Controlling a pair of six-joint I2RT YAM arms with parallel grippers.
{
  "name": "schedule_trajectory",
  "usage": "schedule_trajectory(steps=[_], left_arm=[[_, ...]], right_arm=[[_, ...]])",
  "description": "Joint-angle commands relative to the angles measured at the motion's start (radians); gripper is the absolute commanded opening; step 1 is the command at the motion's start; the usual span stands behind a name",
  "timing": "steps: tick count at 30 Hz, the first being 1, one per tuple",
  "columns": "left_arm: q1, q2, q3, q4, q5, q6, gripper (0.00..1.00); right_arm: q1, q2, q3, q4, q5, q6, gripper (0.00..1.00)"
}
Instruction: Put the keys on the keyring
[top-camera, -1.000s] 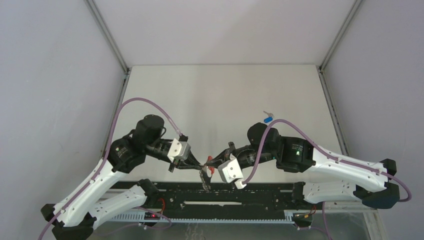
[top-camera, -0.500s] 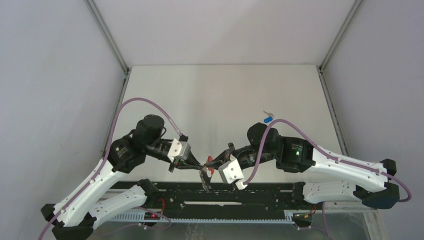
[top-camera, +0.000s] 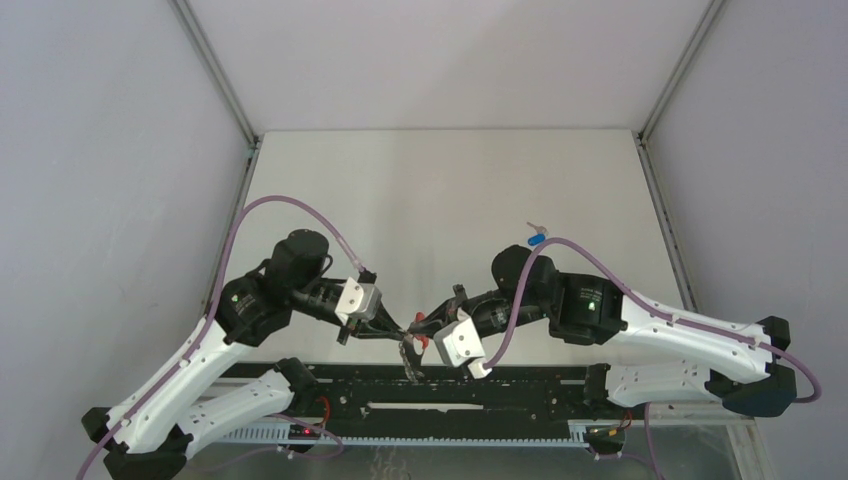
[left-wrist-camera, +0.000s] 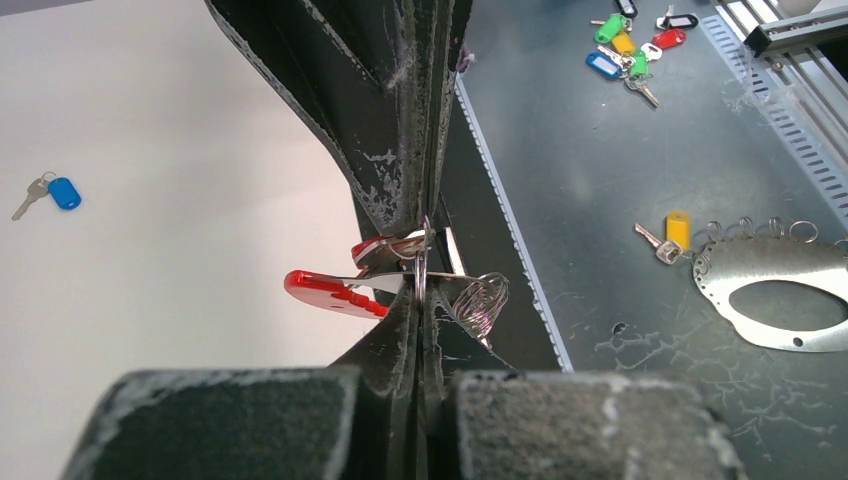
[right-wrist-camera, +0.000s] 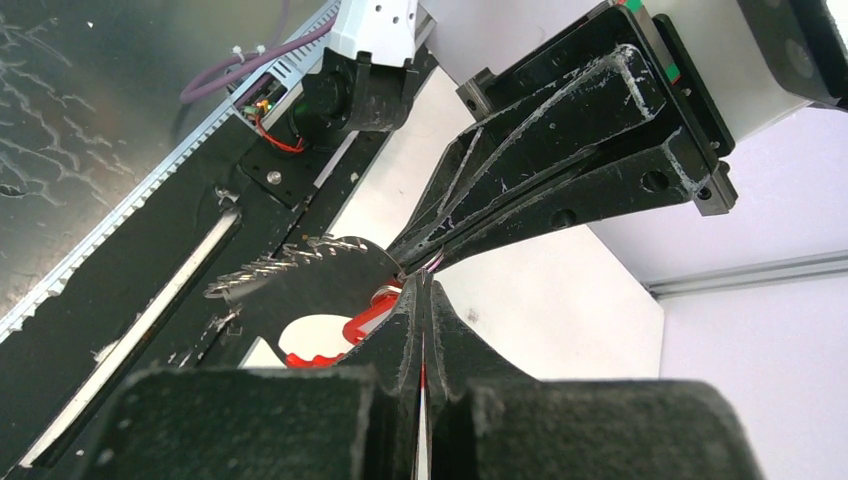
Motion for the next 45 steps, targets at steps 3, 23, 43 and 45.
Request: schedule_trajectory(steps=[3, 23, 43, 45], left_arm=[[0.003, -0.009, 0.014, 0.036, 0.0, -0.008, 0.0], [0.004, -0.014, 0.008, 0.036, -0.009, -0.001, 0.0], [0.003, -0.02, 0.015, 0.015, -0.016, 0.073, 0.0], [0.004, -0.022, 0.017, 0.002, -0.019, 0.105, 0.0]], right_arm=[[0.01, 0.007, 0.042, 0.054, -0.015, 0.002, 0.0], [0.013, 0.039, 0.061, 0.071, -0.03, 0.001, 0.0], [0.013, 0.106, 0.081, 0.113, -0.026, 0.074, 0.0], [0.011, 0.109, 0.081, 0.121, -0.038, 0.084, 0.0]])
